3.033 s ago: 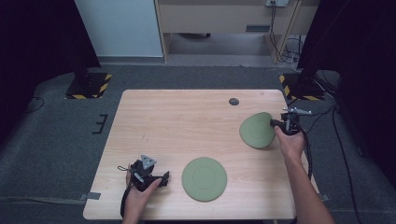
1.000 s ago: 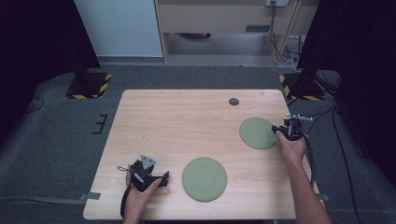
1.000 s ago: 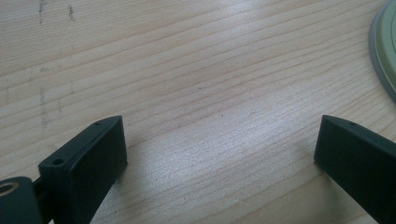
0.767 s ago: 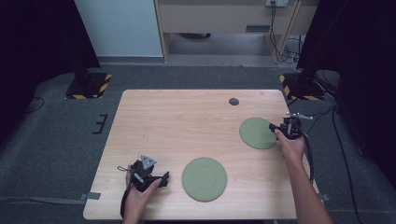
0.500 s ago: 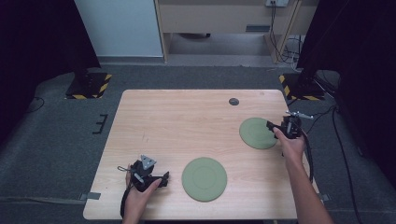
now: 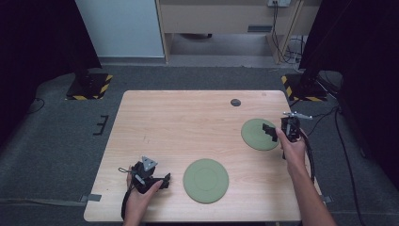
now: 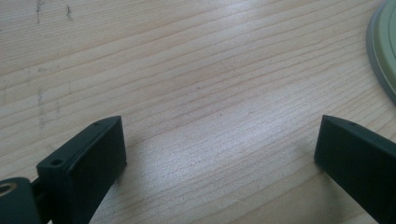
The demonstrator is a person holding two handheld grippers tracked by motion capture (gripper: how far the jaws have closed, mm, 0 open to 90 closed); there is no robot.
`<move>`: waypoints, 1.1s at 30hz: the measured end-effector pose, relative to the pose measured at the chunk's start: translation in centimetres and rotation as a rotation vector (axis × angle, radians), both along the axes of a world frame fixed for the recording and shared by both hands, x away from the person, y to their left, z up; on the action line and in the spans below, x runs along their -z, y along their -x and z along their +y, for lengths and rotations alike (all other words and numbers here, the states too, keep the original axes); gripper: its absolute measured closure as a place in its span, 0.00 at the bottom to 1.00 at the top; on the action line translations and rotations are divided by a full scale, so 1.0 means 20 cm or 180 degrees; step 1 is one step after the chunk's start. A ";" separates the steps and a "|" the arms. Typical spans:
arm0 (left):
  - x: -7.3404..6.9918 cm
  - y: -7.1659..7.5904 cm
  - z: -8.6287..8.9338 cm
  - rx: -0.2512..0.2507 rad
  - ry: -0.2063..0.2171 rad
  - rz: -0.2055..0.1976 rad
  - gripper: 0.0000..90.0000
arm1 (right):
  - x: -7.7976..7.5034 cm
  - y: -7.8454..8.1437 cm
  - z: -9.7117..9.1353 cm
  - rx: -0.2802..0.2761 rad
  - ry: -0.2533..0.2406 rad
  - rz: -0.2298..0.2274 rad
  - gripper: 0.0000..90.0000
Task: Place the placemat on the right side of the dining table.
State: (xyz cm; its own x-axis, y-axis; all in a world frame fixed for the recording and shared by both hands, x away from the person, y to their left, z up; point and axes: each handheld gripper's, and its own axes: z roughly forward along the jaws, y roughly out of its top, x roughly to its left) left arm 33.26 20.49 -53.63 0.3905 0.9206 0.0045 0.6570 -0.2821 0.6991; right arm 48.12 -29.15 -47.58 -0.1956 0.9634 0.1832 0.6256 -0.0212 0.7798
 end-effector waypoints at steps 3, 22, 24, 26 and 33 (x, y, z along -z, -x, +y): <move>0.00 0.00 0.00 0.0003 0.0001 0.0001 0.02 | -0.02 0.02 0.01 -0.0046 -0.0004 -0.0022 0.11; 0.00 0.00 0.00 0.0011 -0.0004 0.0000 0.02 | -0.09 0.12 0.06 -0.0272 0.0029 -0.0126 0.09; 0.00 0.00 0.00 0.0011 -0.0003 -0.0001 0.02 | -0.09 0.13 0.07 -0.0290 0.0002 -0.0141 0.09; 0.00 0.00 0.00 0.0011 -0.0004 -0.0002 0.02 | -0.10 0.14 0.07 -0.0312 0.0003 -0.0148 0.09; 0.00 0.00 0.00 0.0016 -0.0004 -0.0002 0.02 | -0.10 0.18 0.09 -0.0401 0.0031 -0.0124 0.08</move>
